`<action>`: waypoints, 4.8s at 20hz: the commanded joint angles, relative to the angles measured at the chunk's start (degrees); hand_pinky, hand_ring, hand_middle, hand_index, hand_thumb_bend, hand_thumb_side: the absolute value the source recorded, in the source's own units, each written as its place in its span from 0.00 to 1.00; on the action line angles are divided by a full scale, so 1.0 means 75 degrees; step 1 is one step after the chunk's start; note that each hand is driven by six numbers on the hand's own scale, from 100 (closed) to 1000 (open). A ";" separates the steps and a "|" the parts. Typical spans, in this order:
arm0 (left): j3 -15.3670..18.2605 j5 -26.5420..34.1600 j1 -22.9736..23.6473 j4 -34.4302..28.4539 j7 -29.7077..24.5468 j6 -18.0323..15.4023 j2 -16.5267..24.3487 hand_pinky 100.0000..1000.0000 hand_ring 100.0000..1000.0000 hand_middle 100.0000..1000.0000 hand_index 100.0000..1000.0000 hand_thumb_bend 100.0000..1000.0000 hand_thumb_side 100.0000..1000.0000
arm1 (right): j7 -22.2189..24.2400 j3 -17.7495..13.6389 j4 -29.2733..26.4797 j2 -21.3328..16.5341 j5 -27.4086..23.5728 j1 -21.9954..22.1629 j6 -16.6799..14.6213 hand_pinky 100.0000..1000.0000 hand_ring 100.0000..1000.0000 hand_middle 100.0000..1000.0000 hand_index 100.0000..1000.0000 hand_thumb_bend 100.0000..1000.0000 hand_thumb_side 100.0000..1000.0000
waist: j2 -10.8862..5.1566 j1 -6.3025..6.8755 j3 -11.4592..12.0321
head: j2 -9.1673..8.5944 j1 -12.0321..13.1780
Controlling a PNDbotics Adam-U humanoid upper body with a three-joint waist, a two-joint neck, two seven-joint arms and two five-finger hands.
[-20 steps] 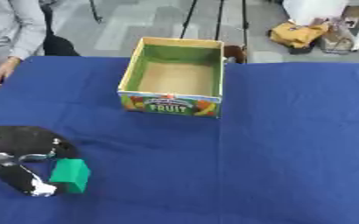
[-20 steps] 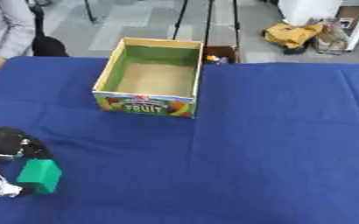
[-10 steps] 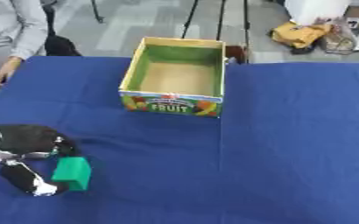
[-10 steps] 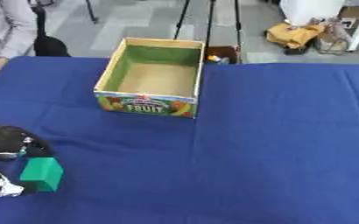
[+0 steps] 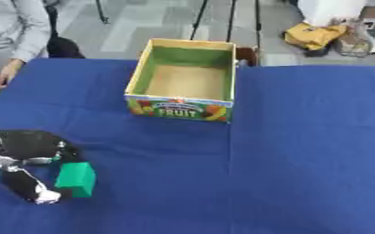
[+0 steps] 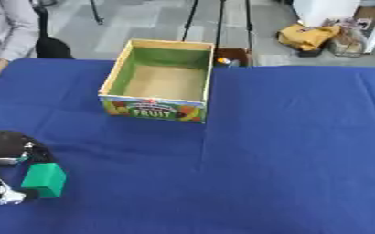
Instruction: Pick up objects on the table and place them in the box.
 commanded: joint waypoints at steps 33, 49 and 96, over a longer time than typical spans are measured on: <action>0.0560 0.1214 -0.0113 -0.0598 0.0632 0.0394 0.0705 0.64 0.66 0.51 0.63 0.00 0.60 | -0.0035 -0.0069 -0.0153 -0.0085 0.0062 -0.0010 0.0030 0.86 0.91 0.40 0.81 0.00 0.57 | -0.0151 0.0034 0.0023 | -0.0124 0.0090; 0.0887 0.2885 -0.0666 -0.1133 0.0488 0.0615 0.1171 0.62 0.61 0.48 0.58 0.00 0.56 | -0.0005 -0.0010 -0.0153 -0.0135 0.0022 -0.0064 0.0035 0.86 0.91 0.40 0.81 0.00 0.56 | -0.0160 0.0156 -0.0081 | -0.0232 0.0239; 0.1089 0.3297 -0.4549 0.2059 0.0965 0.0275 0.0163 0.58 0.55 0.41 0.51 0.00 0.51 | 0.0455 0.0162 -0.0153 -0.0471 -0.0285 -0.0957 -0.0272 0.86 0.92 0.38 0.81 0.00 0.55 | 0.1168 0.0790 -0.1509 | -0.1617 0.1860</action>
